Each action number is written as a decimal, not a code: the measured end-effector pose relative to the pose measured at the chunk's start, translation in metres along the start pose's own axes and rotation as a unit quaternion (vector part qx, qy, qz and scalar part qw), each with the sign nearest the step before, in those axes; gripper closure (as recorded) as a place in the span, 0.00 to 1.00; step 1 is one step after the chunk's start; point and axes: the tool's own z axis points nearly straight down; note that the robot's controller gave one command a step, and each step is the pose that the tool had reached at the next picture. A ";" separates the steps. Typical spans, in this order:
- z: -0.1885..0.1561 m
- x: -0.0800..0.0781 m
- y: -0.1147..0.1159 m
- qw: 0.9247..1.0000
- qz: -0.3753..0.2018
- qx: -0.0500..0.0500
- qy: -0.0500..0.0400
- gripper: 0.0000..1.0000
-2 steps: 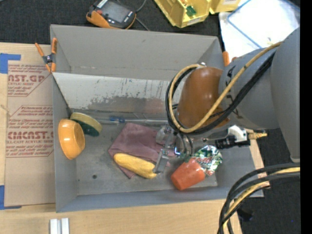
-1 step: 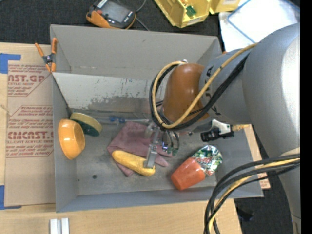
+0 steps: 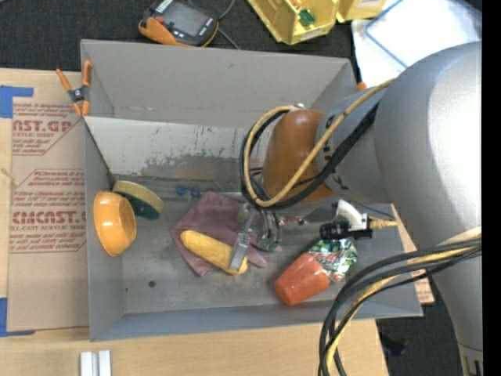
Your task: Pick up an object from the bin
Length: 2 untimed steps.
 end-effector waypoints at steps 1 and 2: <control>0.003 -0.016 0.014 0.982 0.188 0.001 -0.003 1.00; 0.003 -0.016 0.014 0.982 0.188 0.001 -0.003 1.00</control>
Offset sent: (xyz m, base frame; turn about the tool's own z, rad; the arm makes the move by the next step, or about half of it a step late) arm 0.0000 0.0000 0.0000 0.0000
